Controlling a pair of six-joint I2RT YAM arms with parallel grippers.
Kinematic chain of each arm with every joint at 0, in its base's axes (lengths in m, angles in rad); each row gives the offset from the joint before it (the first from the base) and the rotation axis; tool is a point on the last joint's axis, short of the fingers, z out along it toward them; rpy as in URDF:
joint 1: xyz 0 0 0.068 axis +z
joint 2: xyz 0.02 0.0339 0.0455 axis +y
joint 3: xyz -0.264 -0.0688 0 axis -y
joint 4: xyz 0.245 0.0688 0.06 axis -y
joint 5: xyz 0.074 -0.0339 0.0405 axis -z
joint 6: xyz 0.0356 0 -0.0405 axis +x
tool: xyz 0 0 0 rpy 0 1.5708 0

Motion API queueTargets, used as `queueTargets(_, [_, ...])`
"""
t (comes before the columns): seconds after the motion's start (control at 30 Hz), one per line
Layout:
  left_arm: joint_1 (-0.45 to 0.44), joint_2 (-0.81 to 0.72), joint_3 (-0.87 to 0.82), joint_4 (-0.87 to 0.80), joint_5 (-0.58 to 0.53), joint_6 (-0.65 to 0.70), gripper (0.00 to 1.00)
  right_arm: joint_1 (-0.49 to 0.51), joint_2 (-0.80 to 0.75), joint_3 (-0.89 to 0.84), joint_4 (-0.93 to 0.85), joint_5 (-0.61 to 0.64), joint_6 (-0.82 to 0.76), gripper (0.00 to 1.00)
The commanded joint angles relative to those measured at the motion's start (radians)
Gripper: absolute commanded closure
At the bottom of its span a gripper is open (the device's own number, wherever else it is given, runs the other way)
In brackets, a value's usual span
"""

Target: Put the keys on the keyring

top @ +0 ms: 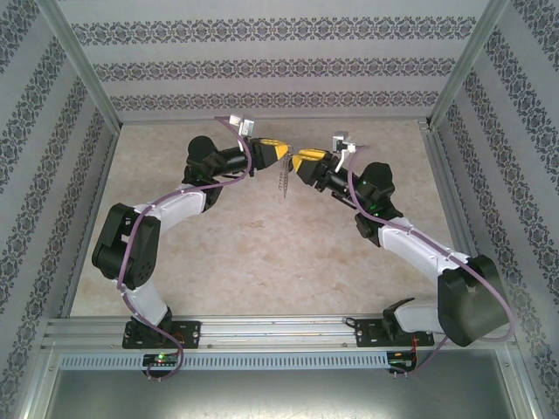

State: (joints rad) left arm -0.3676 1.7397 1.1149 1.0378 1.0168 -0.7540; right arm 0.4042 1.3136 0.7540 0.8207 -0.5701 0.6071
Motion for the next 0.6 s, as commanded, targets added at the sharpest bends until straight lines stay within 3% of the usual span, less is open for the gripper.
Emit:
queueTargets(0.0, [-0.014, -0.040, 0.023, 0.004, 0.011, 0.027, 1.00, 0.013, -0.010, 0.003, -0.027, 0.034, -0.056, 0.58])
queueTargets(0.57, [-0.013, -0.045, 0.020, 0.007, 0.008, 0.026, 1.00, 0.038, 0.020, 0.040, -0.054, 0.038, -0.085, 0.69])
